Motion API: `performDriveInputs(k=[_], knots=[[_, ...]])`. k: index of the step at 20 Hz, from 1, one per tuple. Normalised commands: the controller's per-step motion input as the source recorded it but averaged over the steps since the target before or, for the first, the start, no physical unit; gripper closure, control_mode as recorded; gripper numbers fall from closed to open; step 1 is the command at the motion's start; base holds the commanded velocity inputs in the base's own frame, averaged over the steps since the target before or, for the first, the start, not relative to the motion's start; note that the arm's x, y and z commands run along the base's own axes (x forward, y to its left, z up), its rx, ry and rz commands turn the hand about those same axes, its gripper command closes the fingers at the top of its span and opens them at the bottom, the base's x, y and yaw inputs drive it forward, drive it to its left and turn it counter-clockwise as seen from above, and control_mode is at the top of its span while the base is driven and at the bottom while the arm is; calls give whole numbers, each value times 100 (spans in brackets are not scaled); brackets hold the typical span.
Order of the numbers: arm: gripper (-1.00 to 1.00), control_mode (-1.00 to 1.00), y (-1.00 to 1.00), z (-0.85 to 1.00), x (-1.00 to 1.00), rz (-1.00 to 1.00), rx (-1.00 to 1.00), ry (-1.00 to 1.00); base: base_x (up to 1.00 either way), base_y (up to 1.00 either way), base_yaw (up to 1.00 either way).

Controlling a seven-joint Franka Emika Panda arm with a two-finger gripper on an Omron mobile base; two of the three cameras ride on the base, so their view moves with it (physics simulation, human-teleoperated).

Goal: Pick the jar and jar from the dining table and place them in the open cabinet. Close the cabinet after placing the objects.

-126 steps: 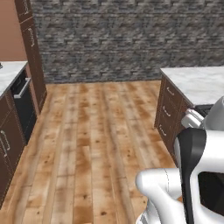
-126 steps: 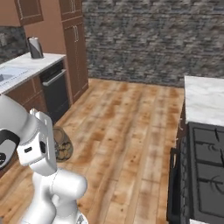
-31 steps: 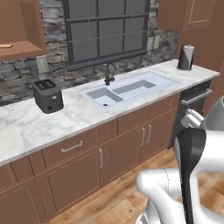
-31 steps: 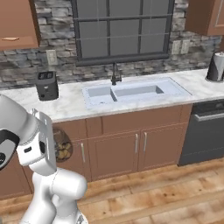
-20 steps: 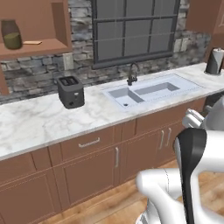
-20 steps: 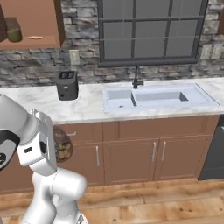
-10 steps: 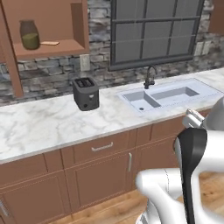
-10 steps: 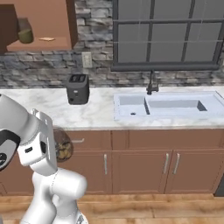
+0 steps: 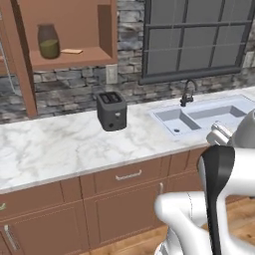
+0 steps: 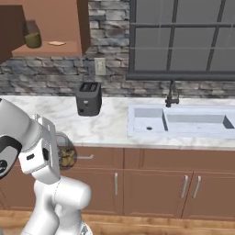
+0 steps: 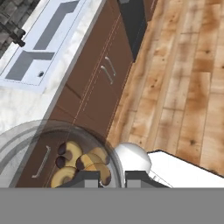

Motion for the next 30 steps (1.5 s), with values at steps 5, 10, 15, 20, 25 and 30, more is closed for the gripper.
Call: performDriveInputs(k=[5, 10, 15, 20, 25, 30], knots=[[100, 100, 0, 0, 0, 0, 0, 0, 29, 0, 21], [100, 100, 0, 0, 0, 0, 0, 0, 36, 0, 21], [100, 100, 0, 0, 0, 0, 0, 0, 48, 0, 20], [100, 100, 0, 0, 0, 0, 0, 0, 42, 0, 19], [100, 100, 0, 0, 0, 0, 0, 0, 25, 0, 20], [100, 100, 0, 0, 0, 0, 0, 0, 20, 1, 19]])
